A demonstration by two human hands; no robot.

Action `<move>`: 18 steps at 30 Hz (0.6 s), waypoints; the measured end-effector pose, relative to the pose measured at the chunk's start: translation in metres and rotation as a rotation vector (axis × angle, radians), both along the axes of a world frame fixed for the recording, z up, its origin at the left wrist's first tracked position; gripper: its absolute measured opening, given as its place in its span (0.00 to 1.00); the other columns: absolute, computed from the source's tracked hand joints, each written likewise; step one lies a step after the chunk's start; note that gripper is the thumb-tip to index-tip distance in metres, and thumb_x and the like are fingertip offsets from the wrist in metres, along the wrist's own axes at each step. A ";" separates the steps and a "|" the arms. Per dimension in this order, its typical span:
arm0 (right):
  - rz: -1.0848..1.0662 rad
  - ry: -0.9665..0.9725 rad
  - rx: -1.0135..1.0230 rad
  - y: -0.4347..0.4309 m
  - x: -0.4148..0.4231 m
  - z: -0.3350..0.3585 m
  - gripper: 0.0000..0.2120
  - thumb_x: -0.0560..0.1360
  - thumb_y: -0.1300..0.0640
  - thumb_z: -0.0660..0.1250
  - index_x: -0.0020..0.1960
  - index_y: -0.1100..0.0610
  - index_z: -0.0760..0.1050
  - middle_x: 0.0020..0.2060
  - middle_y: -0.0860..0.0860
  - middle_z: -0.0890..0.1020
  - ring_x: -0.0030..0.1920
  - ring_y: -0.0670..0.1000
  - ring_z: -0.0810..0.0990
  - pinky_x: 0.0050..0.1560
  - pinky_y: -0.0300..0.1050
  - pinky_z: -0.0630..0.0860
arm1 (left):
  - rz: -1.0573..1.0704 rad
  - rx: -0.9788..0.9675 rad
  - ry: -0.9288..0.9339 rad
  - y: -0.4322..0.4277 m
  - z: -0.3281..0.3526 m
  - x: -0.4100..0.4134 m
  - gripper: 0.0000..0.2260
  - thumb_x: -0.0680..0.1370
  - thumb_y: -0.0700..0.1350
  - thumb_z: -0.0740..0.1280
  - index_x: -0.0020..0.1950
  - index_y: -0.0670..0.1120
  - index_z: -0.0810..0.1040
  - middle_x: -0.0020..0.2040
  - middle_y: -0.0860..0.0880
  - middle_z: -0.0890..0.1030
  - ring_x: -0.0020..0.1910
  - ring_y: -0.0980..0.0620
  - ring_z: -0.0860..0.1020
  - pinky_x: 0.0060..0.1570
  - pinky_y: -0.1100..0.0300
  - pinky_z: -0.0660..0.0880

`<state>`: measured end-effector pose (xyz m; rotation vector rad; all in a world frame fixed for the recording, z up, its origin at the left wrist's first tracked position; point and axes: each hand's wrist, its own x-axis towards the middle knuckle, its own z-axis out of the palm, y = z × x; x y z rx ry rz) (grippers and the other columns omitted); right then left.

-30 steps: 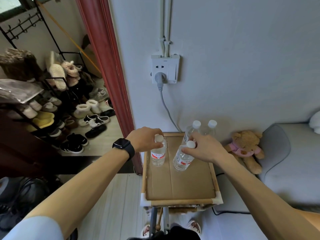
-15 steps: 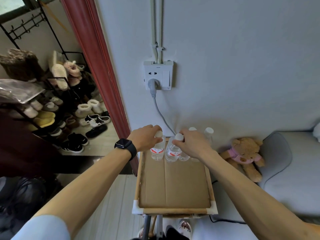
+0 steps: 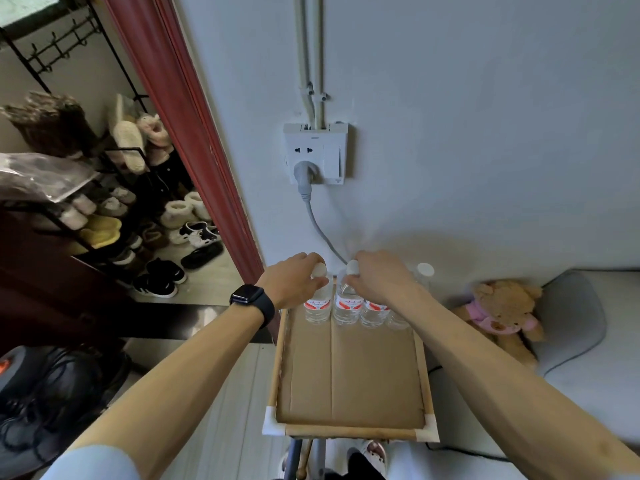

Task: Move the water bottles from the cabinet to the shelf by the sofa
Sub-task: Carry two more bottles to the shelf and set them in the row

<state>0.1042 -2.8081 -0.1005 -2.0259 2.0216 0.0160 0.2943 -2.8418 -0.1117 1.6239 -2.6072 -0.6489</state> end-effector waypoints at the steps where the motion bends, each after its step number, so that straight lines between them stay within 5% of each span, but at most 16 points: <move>1: 0.005 -0.001 -0.004 0.000 0.000 0.000 0.17 0.77 0.45 0.63 0.52 0.59 0.74 0.48 0.58 0.80 0.47 0.59 0.77 0.41 0.48 0.69 | -0.001 -0.005 0.003 0.001 0.000 -0.001 0.17 0.81 0.58 0.60 0.66 0.53 0.70 0.57 0.51 0.77 0.51 0.48 0.77 0.51 0.49 0.76; 18: -0.006 0.000 -0.010 0.002 0.000 0.002 0.17 0.78 0.46 0.62 0.53 0.60 0.76 0.48 0.58 0.82 0.48 0.59 0.79 0.43 0.48 0.71 | -0.058 -0.076 -0.066 -0.001 0.004 0.001 0.16 0.77 0.58 0.66 0.63 0.57 0.71 0.53 0.53 0.77 0.50 0.49 0.78 0.40 0.57 0.70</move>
